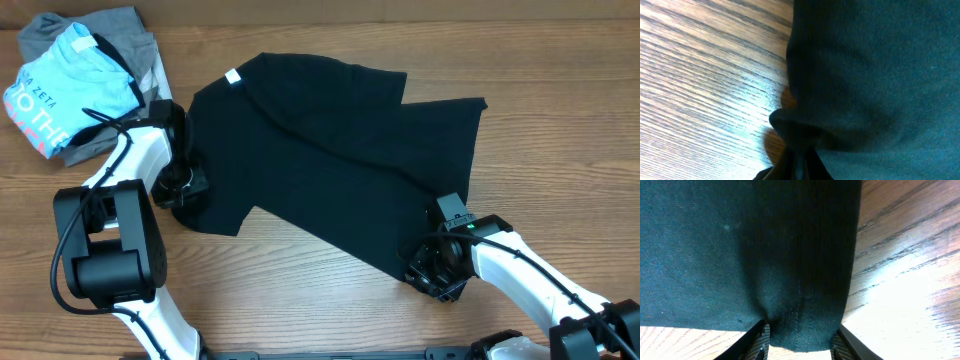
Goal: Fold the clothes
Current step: 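Lift the shirt with both grippers and lay it flat at center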
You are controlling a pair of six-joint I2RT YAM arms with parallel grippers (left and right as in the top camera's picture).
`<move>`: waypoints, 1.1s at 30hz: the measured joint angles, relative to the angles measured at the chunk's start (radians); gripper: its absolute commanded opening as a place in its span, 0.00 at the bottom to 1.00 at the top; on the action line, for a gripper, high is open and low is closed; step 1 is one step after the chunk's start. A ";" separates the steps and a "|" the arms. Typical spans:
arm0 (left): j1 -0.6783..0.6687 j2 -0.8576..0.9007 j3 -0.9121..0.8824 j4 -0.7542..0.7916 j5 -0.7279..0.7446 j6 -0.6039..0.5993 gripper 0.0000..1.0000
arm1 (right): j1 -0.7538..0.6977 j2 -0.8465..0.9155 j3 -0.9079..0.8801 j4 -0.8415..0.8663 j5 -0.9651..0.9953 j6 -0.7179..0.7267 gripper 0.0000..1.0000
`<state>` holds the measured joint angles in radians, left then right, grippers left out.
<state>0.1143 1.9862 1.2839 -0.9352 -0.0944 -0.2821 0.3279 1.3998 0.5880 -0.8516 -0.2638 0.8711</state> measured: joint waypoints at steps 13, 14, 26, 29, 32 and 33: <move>0.000 0.000 0.000 -0.023 0.005 0.000 0.04 | 0.001 0.007 0.021 -0.035 0.009 0.002 0.04; 0.000 0.000 0.000 -0.038 0.009 0.000 0.04 | 0.001 0.006 0.034 -0.056 0.013 0.003 0.04; -0.003 -0.386 -0.032 -0.155 0.148 0.000 0.04 | 0.001 -0.319 0.303 -0.309 0.152 0.008 0.04; -0.023 -0.622 -0.031 -0.183 0.164 0.000 0.04 | 0.001 -0.409 0.381 -0.353 0.172 -0.009 0.04; -0.042 -0.835 -0.026 -0.204 0.183 0.000 0.04 | 0.001 -0.472 0.487 -0.413 0.187 -0.024 0.04; -0.044 -0.898 -0.022 -0.219 0.197 -0.001 0.04 | 0.001 -0.492 0.541 -0.445 0.193 -0.034 0.04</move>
<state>0.0704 1.0885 1.2621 -1.1538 0.1028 -0.2829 0.3290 0.9081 1.1286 -1.2964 -0.0704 0.8371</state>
